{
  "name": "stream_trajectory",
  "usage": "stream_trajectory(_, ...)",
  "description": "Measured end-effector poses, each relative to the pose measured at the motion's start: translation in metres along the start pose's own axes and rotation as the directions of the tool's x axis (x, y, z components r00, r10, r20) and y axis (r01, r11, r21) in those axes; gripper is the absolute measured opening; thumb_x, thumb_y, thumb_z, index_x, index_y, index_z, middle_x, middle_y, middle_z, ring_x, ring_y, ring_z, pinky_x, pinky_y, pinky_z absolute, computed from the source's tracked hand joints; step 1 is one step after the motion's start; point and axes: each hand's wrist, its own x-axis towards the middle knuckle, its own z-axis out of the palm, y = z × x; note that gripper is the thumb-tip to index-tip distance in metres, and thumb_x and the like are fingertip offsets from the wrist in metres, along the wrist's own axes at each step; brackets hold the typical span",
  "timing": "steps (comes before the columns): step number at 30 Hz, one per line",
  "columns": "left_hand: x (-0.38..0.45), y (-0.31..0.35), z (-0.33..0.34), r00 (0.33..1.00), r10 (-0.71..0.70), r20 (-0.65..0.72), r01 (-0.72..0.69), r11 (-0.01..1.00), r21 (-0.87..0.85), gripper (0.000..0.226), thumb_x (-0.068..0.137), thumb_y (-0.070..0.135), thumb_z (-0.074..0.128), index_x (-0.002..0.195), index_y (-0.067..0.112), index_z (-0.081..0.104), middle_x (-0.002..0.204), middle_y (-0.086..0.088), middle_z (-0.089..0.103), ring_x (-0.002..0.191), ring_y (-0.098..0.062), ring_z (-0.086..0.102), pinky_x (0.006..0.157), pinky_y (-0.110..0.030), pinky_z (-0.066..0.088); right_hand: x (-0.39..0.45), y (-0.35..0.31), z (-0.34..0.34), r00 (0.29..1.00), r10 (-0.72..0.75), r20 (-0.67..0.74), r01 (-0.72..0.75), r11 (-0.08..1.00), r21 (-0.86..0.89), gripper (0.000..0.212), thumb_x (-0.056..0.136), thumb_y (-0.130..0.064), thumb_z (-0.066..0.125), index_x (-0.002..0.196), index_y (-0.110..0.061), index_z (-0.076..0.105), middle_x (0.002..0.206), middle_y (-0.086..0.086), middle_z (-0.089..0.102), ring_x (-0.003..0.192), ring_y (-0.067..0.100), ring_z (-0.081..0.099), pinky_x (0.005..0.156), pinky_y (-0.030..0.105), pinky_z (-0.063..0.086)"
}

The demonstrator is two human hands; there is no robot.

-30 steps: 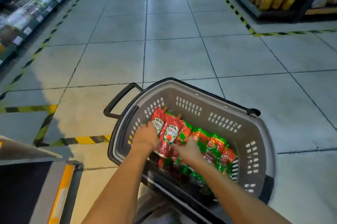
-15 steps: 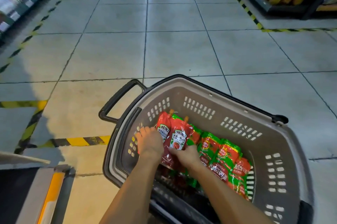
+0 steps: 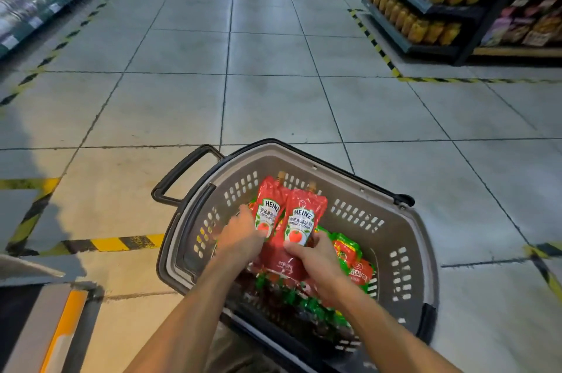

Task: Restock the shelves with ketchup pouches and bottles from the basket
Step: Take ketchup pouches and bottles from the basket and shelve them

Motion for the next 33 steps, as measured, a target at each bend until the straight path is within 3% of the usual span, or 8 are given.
stream_trajectory(4, -0.049, 0.022, -0.052, 0.992, 0.045, -0.120, -0.075, 0.961, -0.265, 0.038, 0.087, 0.026, 0.074, 0.120, 0.016, 0.056, 0.095, 0.007, 0.065, 0.076, -0.007, 0.059, 0.067, -0.028, 0.045, -0.055, -0.050, -0.018, 0.979, -0.168, 0.115, 0.162, 0.985, 0.055, 0.053, 0.078, -0.013, 0.086, 0.118, -0.010, 0.051, 0.110, 0.013, 0.073, 0.087, 0.026, 0.076, 0.066, 0.036, 0.062)
stream_trajectory(8, -0.126, 0.024, -0.111, 0.971, -0.030, -0.236, -0.098, 0.854, -0.511, 0.033, 0.085, 0.020, 0.076, 0.117, 0.019, 0.067, 0.104, -0.001, 0.074, 0.093, -0.020, 0.070, 0.089, -0.043, 0.056, -0.120, -0.090, -0.008, 0.924, -0.310, 0.224, 0.307, 0.950, 0.052, 0.065, 0.067, -0.033, 0.089, 0.121, -0.018, 0.056, 0.111, 0.004, 0.074, 0.096, 0.022, 0.075, 0.081, 0.043, 0.062)
stream_trajectory(13, -0.238, -0.013, -0.172, 0.897, -0.157, -0.413, -0.172, 0.737, -0.654, 0.023, 0.084, 0.014, 0.078, 0.106, 0.017, 0.071, 0.091, 0.001, 0.077, 0.080, -0.015, 0.073, 0.074, -0.034, 0.059, -0.198, -0.105, 0.037, 0.815, -0.400, 0.419, 0.400, 0.912, 0.092, 0.033, 0.083, -0.010, 0.079, 0.109, -0.017, 0.061, 0.100, 0.006, 0.078, 0.091, 0.024, 0.075, 0.080, 0.041, 0.061)
stream_trajectory(16, -0.314, -0.041, -0.195, 0.833, -0.268, -0.483, -0.225, 0.634, -0.740, 0.019, 0.085, 0.005, 0.075, 0.101, 0.016, 0.072, 0.092, -0.004, 0.078, 0.083, -0.020, 0.073, 0.078, -0.037, 0.058, -0.246, -0.099, 0.074, 0.741, -0.379, 0.555, 0.392, 0.914, 0.101, 0.026, 0.086, -0.002, 0.074, 0.107, -0.010, 0.061, 0.099, 0.012, 0.077, 0.085, 0.023, 0.073, 0.081, 0.043, 0.059)
stream_trajectory(21, -0.444, -0.089, -0.209, 0.681, -0.475, -0.557, -0.285, 0.529, -0.799, 0.020, 0.087, 0.006, 0.073, 0.104, 0.015, 0.071, 0.091, -0.002, 0.078, 0.082, -0.018, 0.075, 0.064, -0.025, 0.059, -0.331, -0.072, 0.127, 0.548, -0.302, 0.780, 0.361, 0.926, 0.105, 0.026, 0.088, -0.010, 0.073, 0.111, -0.008, 0.061, 0.097, 0.010, 0.078, 0.082, 0.020, 0.075, 0.064, 0.028, 0.058)
stream_trajectory(23, -0.498, -0.113, -0.208, 0.576, -0.571, -0.585, -0.302, 0.516, -0.801, 0.020, 0.087, 0.008, 0.073, 0.106, 0.014, 0.071, 0.091, -0.002, 0.078, 0.082, -0.018, 0.075, 0.059, -0.021, 0.057, -0.370, -0.054, 0.149, 0.432, -0.260, 0.863, 0.364, 0.926, 0.097, 0.034, 0.082, -0.017, 0.078, 0.111, -0.010, 0.061, 0.099, 0.007, 0.078, 0.085, 0.020, 0.076, 0.064, 0.024, 0.057)
stream_trajectory(29, -0.588, -0.159, -0.185, 0.359, -0.731, -0.580, -0.287, 0.504, -0.814, 0.026, 0.086, 0.001, 0.072, 0.112, 0.005, 0.068, 0.101, -0.011, 0.076, 0.088, -0.023, 0.072, 0.068, -0.023, 0.057, -0.437, 0.000, 0.197, 0.181, -0.128, 0.975, 0.374, 0.926, 0.052, 0.030, 0.087, -0.014, 0.075, 0.116, -0.014, 0.068, 0.106, 0.009, 0.077, 0.096, 0.024, 0.075, 0.072, 0.025, 0.059)
stream_trajectory(33, -0.635, -0.195, -0.152, 0.223, -0.811, -0.541, -0.293, 0.473, -0.831, 0.025, 0.087, 0.001, 0.072, 0.110, 0.009, 0.069, 0.101, -0.008, 0.076, 0.092, -0.023, 0.073, 0.077, -0.034, 0.059, -0.472, 0.048, 0.225, 0.074, -0.015, 0.997, 0.401, 0.916, -0.016, 0.028, 0.087, -0.013, 0.075, 0.114, -0.012, 0.069, 0.105, 0.008, 0.078, 0.095, 0.023, 0.075, 0.071, 0.024, 0.059)
